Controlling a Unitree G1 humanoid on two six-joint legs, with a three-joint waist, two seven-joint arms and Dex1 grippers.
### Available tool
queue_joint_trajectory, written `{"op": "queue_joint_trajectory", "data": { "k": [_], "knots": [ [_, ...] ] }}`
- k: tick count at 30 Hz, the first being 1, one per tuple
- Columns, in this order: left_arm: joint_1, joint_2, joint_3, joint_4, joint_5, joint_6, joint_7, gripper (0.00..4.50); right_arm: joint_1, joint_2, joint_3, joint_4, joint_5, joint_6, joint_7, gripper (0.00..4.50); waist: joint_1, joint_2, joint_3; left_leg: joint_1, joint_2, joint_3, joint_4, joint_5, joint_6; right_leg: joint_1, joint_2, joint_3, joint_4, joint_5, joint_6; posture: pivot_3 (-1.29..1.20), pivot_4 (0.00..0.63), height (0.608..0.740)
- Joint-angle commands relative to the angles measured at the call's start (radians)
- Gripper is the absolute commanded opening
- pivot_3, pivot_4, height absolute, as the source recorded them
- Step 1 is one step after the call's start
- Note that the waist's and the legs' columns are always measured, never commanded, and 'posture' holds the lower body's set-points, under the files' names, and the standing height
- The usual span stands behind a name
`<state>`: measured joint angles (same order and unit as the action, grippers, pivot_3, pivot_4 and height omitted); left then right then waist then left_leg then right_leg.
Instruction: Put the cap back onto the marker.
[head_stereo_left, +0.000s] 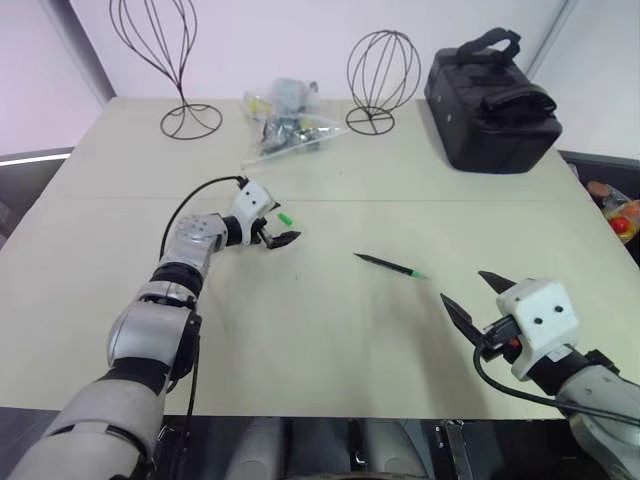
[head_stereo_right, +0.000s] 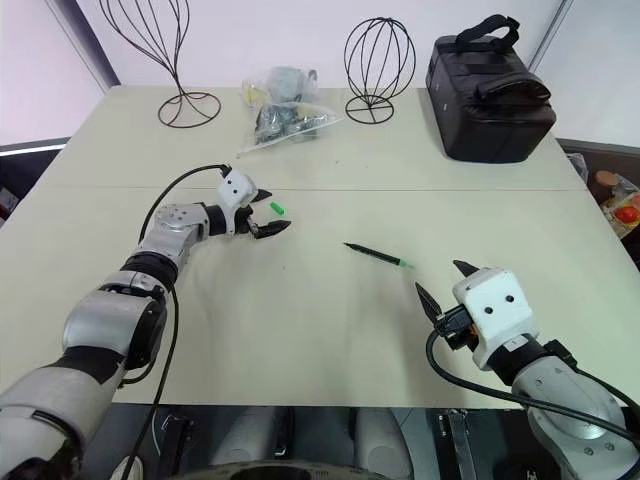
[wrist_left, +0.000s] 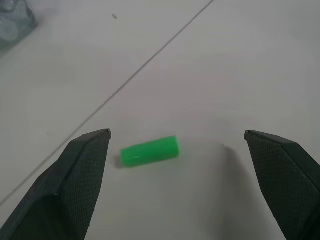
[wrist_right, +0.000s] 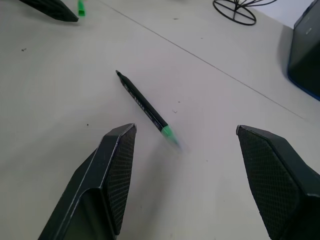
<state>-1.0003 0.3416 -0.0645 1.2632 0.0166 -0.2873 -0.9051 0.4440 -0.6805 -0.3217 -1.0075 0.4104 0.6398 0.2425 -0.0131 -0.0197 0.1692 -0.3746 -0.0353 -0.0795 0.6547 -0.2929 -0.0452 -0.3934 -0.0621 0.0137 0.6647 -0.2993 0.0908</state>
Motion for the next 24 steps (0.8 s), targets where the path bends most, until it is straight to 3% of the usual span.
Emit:
{"op": "queue_joint_trajectory", "data": {
  "k": [1,24],
  "knots": [
    [-0.003,-0.003,0.021,-0.004,0.0,0.018,0.009,4.5,0.003,-0.018,-0.028,-0.04,0.02,-0.023,-0.011,3.25,0.001,0.0,0.0,0.0,0.0,0.0,0.0,0.0,0.0,0.0,0.0,0.0,0.0,0.0,0.0,0.0,0.15,0.74],
    [0.017,-0.025,0.033,0.001,0.01,0.011,0.045,4.5,0.053,-0.082,-0.044,-0.04,0.081,-0.065,-0.064,3.25,0.002,0.0,0.0,0.0,0.0,0.0,0.006,-0.001,0.002,0.002,0.0,0.0,0.001,0.0,0.0,0.0,0.15,0.74]
  ]
}}
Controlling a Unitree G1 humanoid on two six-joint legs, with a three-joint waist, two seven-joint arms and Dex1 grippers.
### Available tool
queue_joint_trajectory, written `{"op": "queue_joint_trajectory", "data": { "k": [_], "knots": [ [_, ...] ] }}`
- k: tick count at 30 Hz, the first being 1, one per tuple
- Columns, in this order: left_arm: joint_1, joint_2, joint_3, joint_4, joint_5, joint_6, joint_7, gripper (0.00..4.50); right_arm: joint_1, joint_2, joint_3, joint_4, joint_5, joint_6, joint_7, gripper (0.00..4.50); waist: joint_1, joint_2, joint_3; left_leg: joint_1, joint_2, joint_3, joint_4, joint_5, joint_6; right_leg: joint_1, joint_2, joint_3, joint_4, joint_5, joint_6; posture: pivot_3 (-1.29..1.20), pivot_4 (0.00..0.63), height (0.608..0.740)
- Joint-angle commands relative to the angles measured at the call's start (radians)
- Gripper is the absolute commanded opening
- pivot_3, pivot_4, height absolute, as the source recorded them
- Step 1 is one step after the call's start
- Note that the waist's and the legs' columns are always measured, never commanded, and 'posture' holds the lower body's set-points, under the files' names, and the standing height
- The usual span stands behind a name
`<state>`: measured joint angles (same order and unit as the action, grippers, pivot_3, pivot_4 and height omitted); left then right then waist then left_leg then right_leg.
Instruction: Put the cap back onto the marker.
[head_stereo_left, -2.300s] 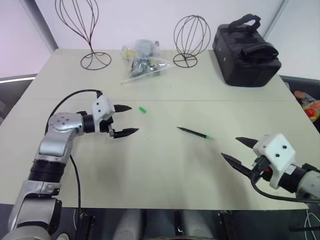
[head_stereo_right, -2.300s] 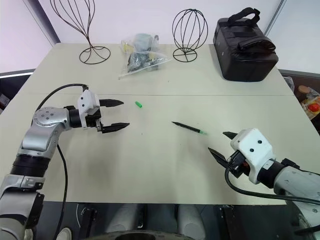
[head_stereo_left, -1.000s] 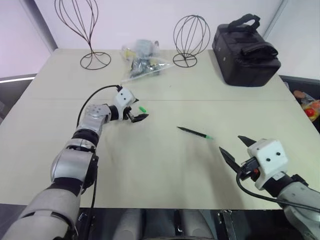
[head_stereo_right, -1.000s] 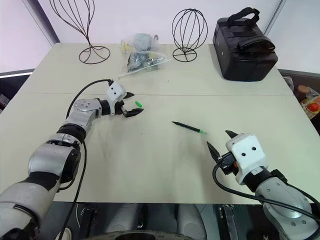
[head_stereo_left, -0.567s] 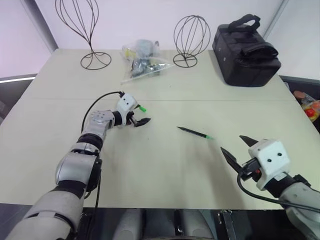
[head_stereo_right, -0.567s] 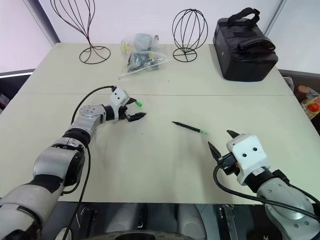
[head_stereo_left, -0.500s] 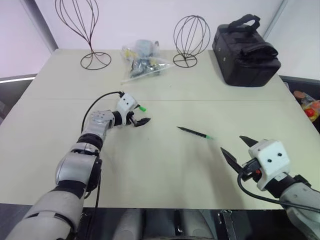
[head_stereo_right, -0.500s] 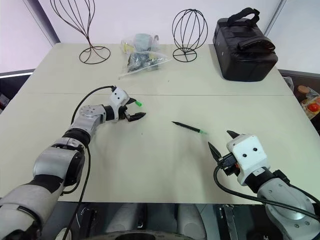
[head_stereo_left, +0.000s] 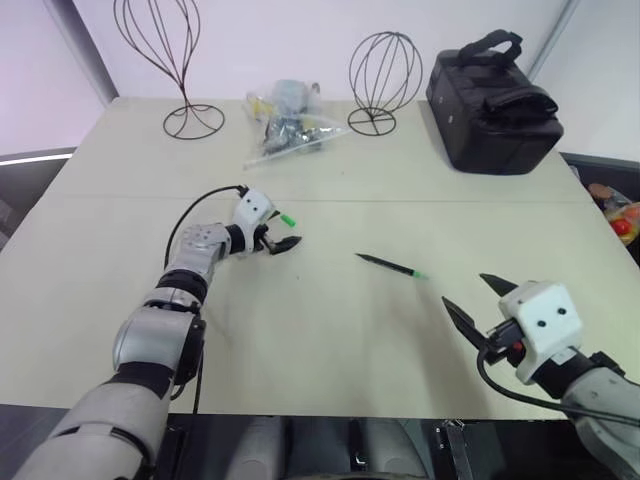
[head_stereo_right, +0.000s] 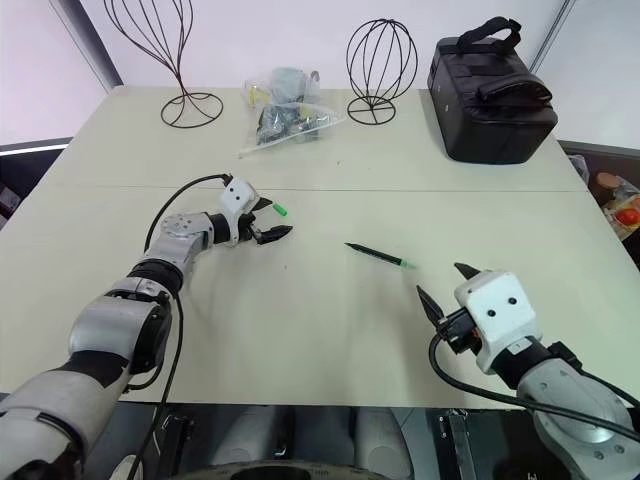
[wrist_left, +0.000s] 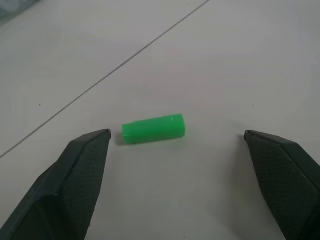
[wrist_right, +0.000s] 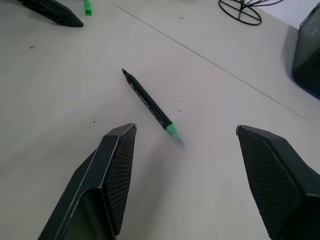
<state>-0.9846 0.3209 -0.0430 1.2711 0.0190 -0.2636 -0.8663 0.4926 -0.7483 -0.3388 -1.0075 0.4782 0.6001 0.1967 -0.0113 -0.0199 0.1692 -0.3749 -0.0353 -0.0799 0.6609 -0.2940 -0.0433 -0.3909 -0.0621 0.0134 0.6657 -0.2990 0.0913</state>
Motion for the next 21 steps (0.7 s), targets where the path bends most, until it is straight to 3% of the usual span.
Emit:
{"op": "queue_joint_trajectory", "data": {
  "k": [1,17,21],
  "knots": [
    [0.002,-0.005,0.011,-0.007,0.008,-0.014,0.008,4.5,0.006,-0.016,-0.026,-0.04,0.015,-0.027,-0.022,3.25,0.0,0.0,0.0,0.0,0.0,0.0,0.0,0.0,0.0,0.0,0.0,0.0,0.0,0.0,0.0,0.0,0.15,0.74],
    [0.007,-0.031,0.005,0.005,0.018,-0.005,0.011,4.5,0.047,-0.063,-0.047,-0.04,0.056,-0.059,-0.085,3.25,0.002,0.0,0.0,0.0,0.0,0.0,0.002,0.0,0.0,0.002,0.0,0.0,0.0,0.001,0.002,0.0,0.15,0.74],
    [0.01,-0.032,0.009,0.004,0.018,-0.001,0.012,3.25,0.053,-0.072,-0.046,-0.04,0.065,-0.066,-0.099,3.29,0.001,0.0,0.0,0.0,0.0,0.0,0.002,0.0,0.0,0.002,0.0,0.0,0.0,0.001,0.002,0.0,0.15,0.74]
  ]
}}
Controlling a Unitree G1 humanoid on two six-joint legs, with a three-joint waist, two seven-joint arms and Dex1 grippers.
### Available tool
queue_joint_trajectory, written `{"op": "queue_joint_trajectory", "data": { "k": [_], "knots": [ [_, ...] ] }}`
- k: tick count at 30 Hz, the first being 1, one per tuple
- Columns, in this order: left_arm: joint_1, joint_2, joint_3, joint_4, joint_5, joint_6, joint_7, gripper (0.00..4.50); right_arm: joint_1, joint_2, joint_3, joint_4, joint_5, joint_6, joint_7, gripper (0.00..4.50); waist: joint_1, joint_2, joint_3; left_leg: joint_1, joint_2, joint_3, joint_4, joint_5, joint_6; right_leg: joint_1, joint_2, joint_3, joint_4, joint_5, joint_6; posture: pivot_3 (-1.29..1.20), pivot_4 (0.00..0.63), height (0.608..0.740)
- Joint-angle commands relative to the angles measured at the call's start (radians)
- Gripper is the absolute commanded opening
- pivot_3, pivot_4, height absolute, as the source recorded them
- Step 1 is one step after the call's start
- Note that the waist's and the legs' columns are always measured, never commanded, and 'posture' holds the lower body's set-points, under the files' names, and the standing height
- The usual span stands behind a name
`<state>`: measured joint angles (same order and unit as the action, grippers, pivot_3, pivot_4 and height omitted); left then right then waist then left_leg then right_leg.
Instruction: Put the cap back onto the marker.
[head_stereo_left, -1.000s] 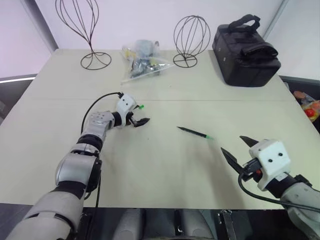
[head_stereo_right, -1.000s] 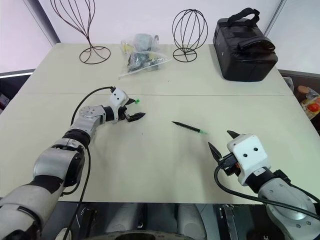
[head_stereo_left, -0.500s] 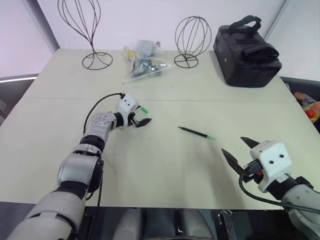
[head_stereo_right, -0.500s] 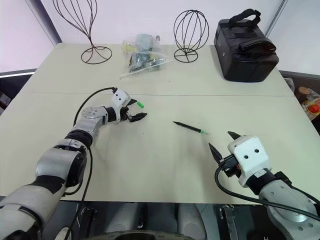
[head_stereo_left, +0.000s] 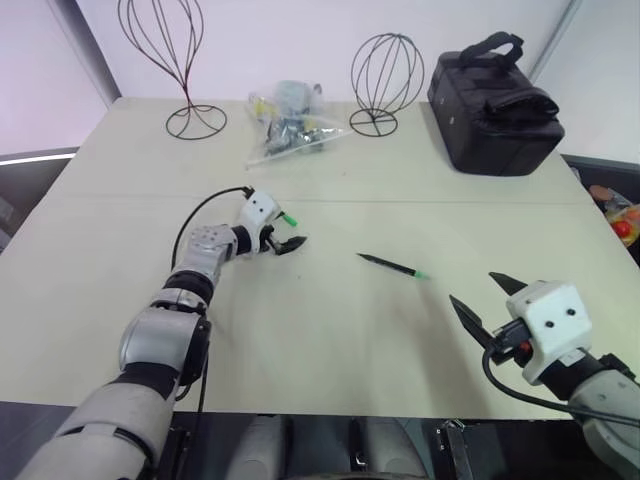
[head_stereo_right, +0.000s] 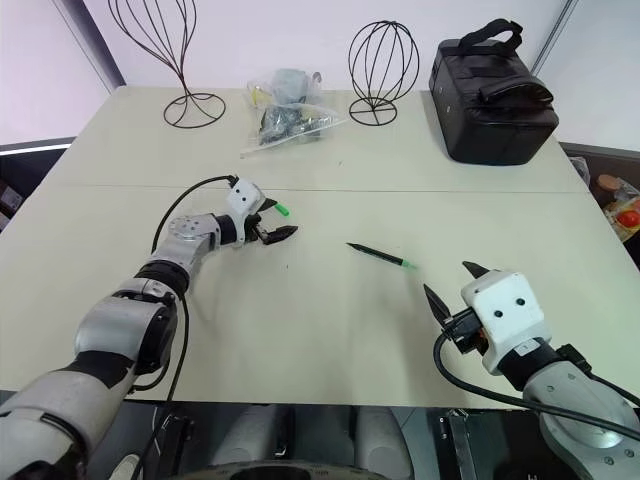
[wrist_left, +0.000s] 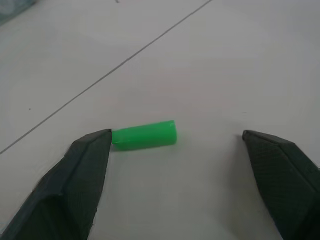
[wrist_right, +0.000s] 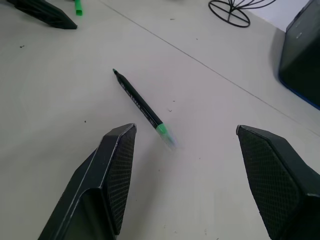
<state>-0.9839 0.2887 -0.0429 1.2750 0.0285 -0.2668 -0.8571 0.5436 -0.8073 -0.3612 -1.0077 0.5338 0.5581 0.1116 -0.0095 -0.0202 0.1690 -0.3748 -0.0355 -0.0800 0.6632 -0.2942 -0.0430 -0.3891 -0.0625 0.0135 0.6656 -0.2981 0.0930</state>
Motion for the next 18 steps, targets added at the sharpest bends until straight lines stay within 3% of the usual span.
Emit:
{"op": "queue_joint_trajectory", "data": {
  "k": [1,17,18],
  "knots": [
    [0.009,0.001,0.01,0.0,0.008,0.003,0.004,3.25,0.003,-0.016,-0.023,-0.039,0.011,-0.025,-0.016,3.29,-0.001,0.0,0.0,0.0,0.0,0.0,0.0,0.0,0.0,0.0,0.0,0.0,0.0,0.0,0.0,0.0,0.15,0.74],
    [0.07,0.041,0.025,-0.031,0.009,-0.002,-0.054,3.25,0.009,-0.029,-0.021,-0.039,0.022,-0.023,-0.036,3.29,-0.006,0.0,0.0,0.001,0.0,0.0,0.0,0.0,0.0,0.0,0.001,0.001,0.0,0.0,0.0,0.0,0.15,0.74],
    [0.071,0.04,0.025,-0.032,0.01,-0.001,-0.052,2.98,0.006,-0.029,-0.018,-0.039,0.023,-0.022,-0.037,3.29,-0.005,0.0,0.0,0.001,0.0,0.0,0.0,0.0,0.0,0.0,0.001,0.001,0.0,0.0,0.0,0.0,0.15,0.74]
  ]
}}
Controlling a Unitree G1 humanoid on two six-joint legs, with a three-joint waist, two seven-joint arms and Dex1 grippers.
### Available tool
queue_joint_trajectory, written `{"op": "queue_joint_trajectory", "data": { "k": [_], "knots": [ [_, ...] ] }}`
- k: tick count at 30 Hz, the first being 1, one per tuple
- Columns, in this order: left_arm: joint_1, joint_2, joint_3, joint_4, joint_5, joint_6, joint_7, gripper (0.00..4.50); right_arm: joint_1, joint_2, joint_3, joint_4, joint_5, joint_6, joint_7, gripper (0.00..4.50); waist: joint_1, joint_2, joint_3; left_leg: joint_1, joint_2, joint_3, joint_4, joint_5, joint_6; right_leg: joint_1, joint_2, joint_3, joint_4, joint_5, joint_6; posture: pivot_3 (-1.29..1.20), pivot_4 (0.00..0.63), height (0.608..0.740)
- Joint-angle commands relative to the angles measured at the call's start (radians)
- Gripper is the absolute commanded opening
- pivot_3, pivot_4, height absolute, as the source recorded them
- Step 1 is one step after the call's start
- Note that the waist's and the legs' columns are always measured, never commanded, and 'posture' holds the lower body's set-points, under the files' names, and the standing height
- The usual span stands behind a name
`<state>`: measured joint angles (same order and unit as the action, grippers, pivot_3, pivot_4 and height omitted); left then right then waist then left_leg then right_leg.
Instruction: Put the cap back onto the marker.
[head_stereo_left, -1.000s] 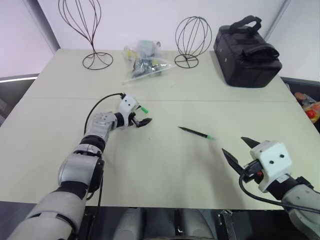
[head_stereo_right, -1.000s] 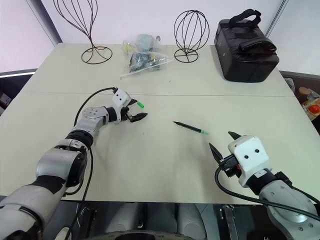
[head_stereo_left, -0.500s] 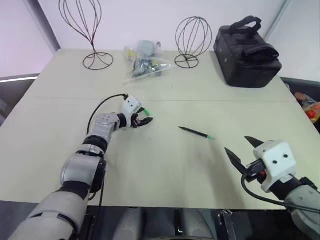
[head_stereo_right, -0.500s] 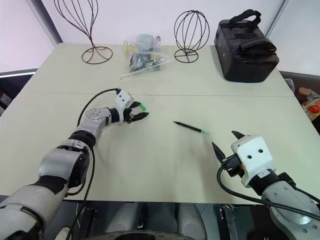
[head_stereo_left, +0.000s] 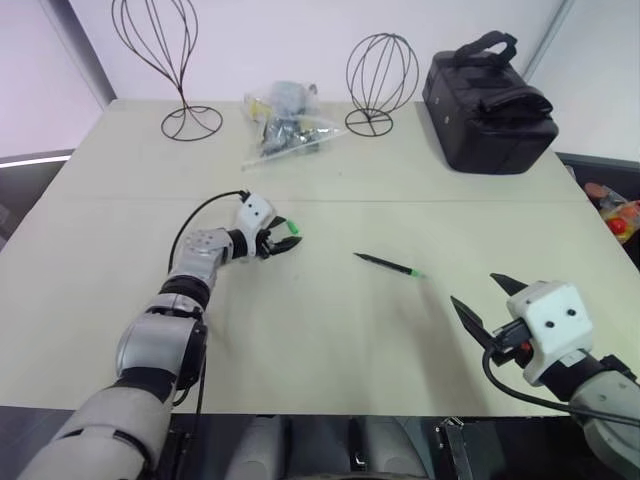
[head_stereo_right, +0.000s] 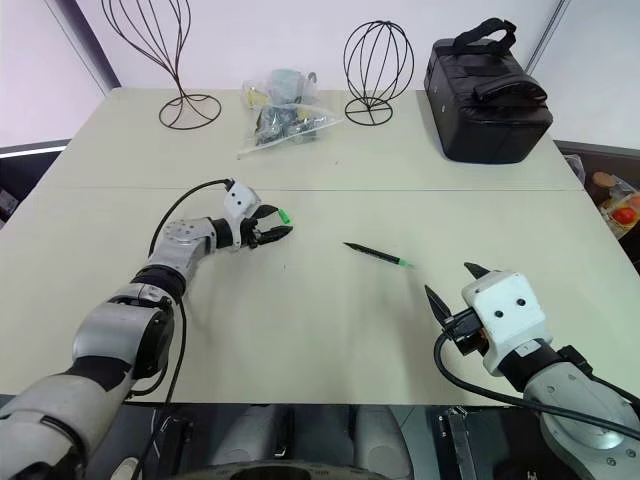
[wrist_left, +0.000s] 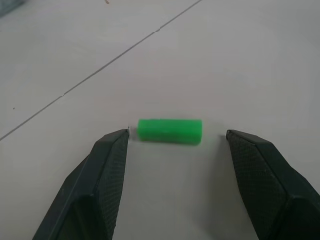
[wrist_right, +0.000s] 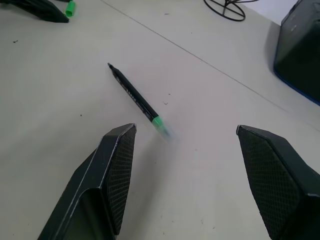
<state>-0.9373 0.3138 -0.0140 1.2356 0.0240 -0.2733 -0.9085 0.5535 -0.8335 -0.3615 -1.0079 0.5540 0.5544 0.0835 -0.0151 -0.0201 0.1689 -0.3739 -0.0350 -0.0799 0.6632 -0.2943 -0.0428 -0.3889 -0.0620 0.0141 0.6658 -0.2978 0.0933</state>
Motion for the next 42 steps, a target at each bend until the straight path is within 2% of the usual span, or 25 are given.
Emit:
{"op": "queue_joint_trajectory", "data": {
  "k": [1,3,15,21,25,31,36,42],
  "knots": [
    [0.025,0.013,-0.004,0.006,0.014,0.006,0.0,2.7,-0.007,-0.004,-0.015,-0.039,0.004,-0.018,-0.01,3.29,0.001,0.0,0.0,0.0,0.0,0.0,0.0,0.0,0.0,0.0,0.0,0.0,0.0,0.0,0.0,0.0,0.15,0.74],
    [0.023,0.009,-0.004,0.005,0.014,0.008,0.005,1.98,-0.01,-0.006,-0.015,-0.039,0.006,-0.016,-0.009,3.29,0.002,0.0,0.0,0.0,0.0,0.0,0.0,0.0,0.0,0.001,0.0,0.0,0.0,0.0,0.0,0.0,0.15,0.74],
    [0.019,-0.001,-0.002,0.001,0.01,0.008,0.01,1.98,-0.003,-0.008,-0.033,-0.039,0.005,-0.016,-0.001,3.29,0.003,0.0,0.0,0.001,0.0,0.0,0.0,0.0,0.0,0.001,0.0,0.0,0.0,0.0,0.001,0.0,0.15,0.74],
    [0.082,0.05,0.002,-0.091,-0.026,0.008,-0.115,1.98,-0.008,-0.003,-0.015,-0.039,-0.009,-0.014,0.0,3.29,-0.002,0.0,0.0,0.001,0.0,0.0,0.0,0.0,0.0,0.0,0.0,0.0,0.0,0.0,0.001,0.0,0.15,0.74],
    [0.088,0.101,0.037,-0.142,-0.067,0.039,-0.132,1.98,-0.042,0.015,0.032,-0.039,-0.031,-0.007,-0.016,3.29,-0.003,0.0,0.0,0.0,0.001,0.0,0.0,0.0,0.0,0.0,0.0,0.001,0.0,0.0,0.0,0.0,0.15,0.74],
    [0.024,0.144,0.08,-0.107,-0.079,0.03,-0.041,1.98,-0.135,0.064,0.151,-0.039,-0.096,0.033,-0.027,3.29,0.007,-0.001,0.0,-0.001,0.001,0.0,0.0,0.0,0.0,-0.001,0.0,0.0,0.0,0.0,0.0,0.0,0.15,0.74],
    [-0.026,0.132,0.071,-0.045,-0.05,0.011,-0.025,1.98,-0.209,0.099,0.183,-0.03,-0.14,0.077,-0.012,3.29,0.007,-0.001,0.0,-0.002,-0.001,-0.001,0.001,0.0,0.0,0.0,-0.002,0.0,-0.001,0.001,0.001,0.0,0.15,0.74],
    [-0.07,0.062,0.03,0.011,-0.01,-0.018,-0.062,1.98,-0.251,0.13,0.19,-0.03,-0.175,0.113,0.017,3.29,0.004,-0.001,0.0,-0.002,-0.001,-0.001,0.001,0.0,0.0,-0.001,-0.001,-0.001,0.0,0.001,0.001,0.0,0.15,0.74]
  ]
}}
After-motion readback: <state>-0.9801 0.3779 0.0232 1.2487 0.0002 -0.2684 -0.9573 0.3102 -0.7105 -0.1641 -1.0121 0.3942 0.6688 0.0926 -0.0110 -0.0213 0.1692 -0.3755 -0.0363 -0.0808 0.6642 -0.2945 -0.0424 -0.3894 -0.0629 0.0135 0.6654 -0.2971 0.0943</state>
